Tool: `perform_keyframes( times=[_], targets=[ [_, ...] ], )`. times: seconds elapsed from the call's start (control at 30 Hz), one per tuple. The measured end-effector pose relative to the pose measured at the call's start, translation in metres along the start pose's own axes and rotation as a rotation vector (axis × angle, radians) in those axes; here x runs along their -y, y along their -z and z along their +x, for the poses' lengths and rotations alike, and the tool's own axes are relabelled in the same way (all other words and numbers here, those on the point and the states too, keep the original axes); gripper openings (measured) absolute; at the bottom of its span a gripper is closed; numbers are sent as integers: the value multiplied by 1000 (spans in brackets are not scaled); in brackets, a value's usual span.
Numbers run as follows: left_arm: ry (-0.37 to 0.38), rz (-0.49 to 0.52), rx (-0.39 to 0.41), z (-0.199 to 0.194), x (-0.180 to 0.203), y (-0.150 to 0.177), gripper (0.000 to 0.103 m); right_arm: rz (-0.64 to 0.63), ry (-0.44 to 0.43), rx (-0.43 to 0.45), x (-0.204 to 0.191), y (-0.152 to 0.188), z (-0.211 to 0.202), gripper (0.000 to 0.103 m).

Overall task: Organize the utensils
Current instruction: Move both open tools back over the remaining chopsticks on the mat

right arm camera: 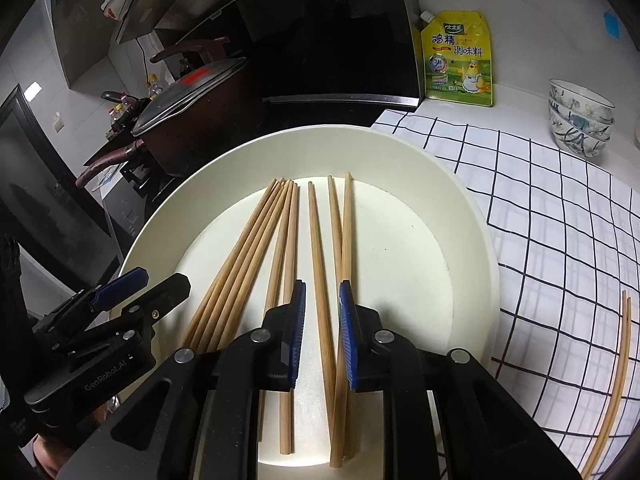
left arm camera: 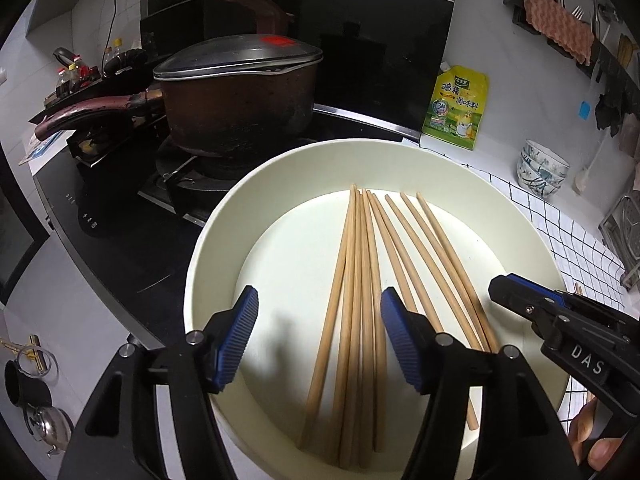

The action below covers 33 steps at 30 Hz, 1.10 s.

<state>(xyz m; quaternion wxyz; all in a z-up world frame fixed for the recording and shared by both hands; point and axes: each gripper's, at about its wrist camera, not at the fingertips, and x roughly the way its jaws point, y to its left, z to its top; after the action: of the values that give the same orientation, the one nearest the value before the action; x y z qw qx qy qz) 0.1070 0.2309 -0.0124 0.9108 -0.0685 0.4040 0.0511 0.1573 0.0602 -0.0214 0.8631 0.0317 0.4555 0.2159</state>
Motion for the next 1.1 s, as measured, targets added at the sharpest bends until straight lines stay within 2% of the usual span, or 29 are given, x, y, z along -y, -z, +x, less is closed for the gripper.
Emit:
perform_keyframes(
  times=[0.47,0.57,0.8,0.87,1.1],
  targets=[
    [22,25,22,-24,18,11,65,11,-3,35,7,18,-31,23],
    [34,29,27,-31,26,13,68,14,2,55,11,22,-44,28],
    [56,59,52,-46,49,21,76,31,41,98,31,35,-74,29],
    [58,66,58,-50,56,24,78,36,53,112,38,39,-83,36],
    [85,104,63,-59,89,32,83,58,95,161,68,53,-115,44]
  ],
)
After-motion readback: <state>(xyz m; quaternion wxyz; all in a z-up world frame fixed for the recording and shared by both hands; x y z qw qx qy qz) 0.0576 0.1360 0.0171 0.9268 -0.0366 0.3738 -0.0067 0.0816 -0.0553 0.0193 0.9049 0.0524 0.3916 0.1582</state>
